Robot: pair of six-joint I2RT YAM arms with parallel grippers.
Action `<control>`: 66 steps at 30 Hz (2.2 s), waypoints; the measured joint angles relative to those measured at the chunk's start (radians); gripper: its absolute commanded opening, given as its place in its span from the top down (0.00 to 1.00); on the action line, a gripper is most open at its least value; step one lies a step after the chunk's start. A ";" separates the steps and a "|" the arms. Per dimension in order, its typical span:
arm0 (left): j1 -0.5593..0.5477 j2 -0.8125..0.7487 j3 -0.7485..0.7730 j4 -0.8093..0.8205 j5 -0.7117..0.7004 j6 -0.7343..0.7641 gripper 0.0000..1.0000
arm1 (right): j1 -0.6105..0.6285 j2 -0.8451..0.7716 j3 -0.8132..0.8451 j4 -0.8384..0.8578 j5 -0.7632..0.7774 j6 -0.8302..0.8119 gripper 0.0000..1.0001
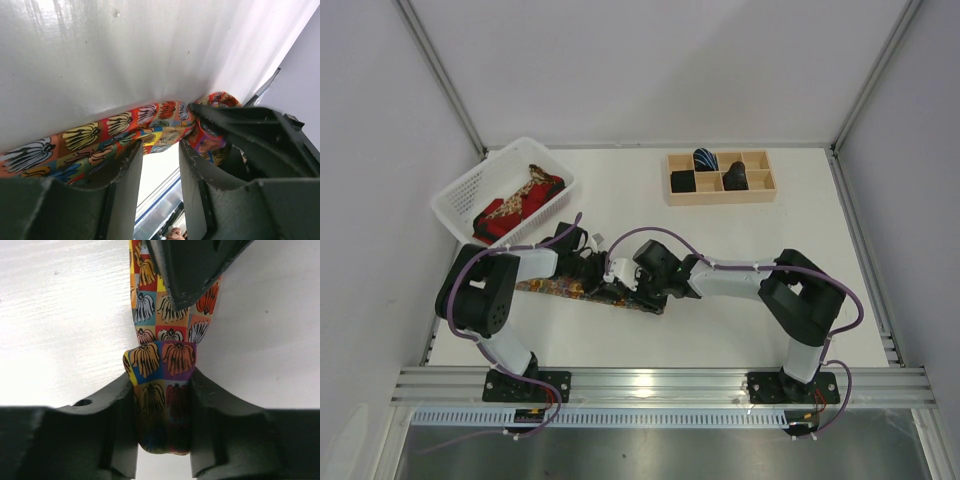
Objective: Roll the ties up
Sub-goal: Roll the tie
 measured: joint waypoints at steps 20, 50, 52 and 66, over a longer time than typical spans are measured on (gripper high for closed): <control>0.001 -0.177 0.002 -0.043 -0.031 0.008 0.59 | -0.069 -0.294 -0.032 -0.073 0.171 0.315 0.00; -0.193 0.008 0.170 -0.022 0.043 -0.018 0.70 | -0.454 -0.351 -0.518 0.351 -0.387 1.323 0.30; -0.193 0.019 0.170 -0.021 0.041 -0.018 0.71 | -0.454 -0.330 -0.525 0.394 -0.404 1.342 0.31; -0.190 0.032 0.121 -0.013 0.025 -0.008 0.73 | -0.429 -0.154 -0.512 0.573 -0.483 1.407 0.30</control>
